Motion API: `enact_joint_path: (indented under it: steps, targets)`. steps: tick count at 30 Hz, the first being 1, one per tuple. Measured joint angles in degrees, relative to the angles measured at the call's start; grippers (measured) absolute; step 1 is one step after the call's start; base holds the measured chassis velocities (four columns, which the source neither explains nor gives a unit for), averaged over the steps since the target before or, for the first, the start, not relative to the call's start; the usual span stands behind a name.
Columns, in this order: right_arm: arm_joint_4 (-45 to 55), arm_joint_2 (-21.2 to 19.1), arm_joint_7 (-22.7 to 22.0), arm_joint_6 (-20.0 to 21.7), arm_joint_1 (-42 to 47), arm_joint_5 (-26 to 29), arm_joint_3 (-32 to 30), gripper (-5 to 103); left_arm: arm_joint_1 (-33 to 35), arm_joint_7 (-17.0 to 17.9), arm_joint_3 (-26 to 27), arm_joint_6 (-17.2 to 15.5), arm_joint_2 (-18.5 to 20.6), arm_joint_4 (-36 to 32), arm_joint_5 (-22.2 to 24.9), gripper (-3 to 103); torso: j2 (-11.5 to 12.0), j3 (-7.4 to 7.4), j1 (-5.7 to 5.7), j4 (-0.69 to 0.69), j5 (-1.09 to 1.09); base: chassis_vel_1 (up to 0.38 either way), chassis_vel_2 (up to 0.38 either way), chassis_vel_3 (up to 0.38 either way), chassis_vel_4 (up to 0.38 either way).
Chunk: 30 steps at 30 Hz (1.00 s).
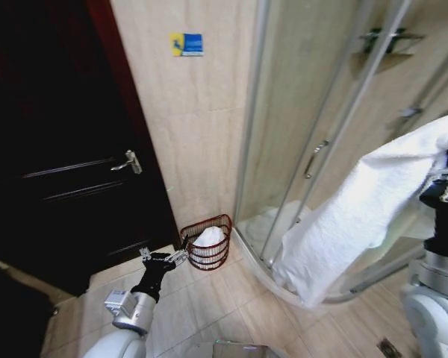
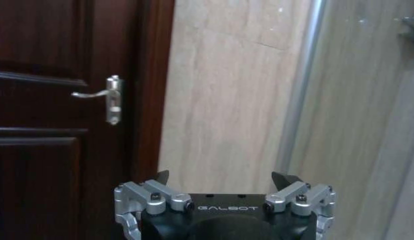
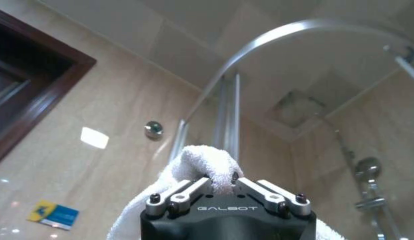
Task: Discard the used towel into the hamper.
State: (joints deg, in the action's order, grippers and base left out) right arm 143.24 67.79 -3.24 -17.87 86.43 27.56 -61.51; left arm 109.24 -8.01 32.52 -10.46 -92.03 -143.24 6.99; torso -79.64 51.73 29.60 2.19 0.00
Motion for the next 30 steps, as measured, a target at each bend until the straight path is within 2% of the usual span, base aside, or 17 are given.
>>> enact_joint_path:
  steps: [12,23,30]
  targets:
    - [0.0,-1.2,-0.3,0.6,-0.1,0.8,-0.8,2,0.0,0.0,0.0,0.0,0.0,0.0,0.0,100,0.0,0.00,0.00,-0.01,0.01,0.019,0.019,-0.013,-0.008]
    - [0.0,-0.4,-0.2,0.6,0.1,0.8,-0.7,2,0.0,0.0,0.0,0.0,0.0,0.0,0.0,100,0.0,0.00,-0.01,0.00,0.00,0.071,0.071,-0.066,-0.063]
    - [0.0,-0.4,-1.7,0.4,0.2,2.0,-0.2,2,0.0,0.0,0.0,0.0,0.0,0.0,0.0,100,0.0,0.00,-0.01,-0.01,0.01,0.000,0.000,0.000,0.000]
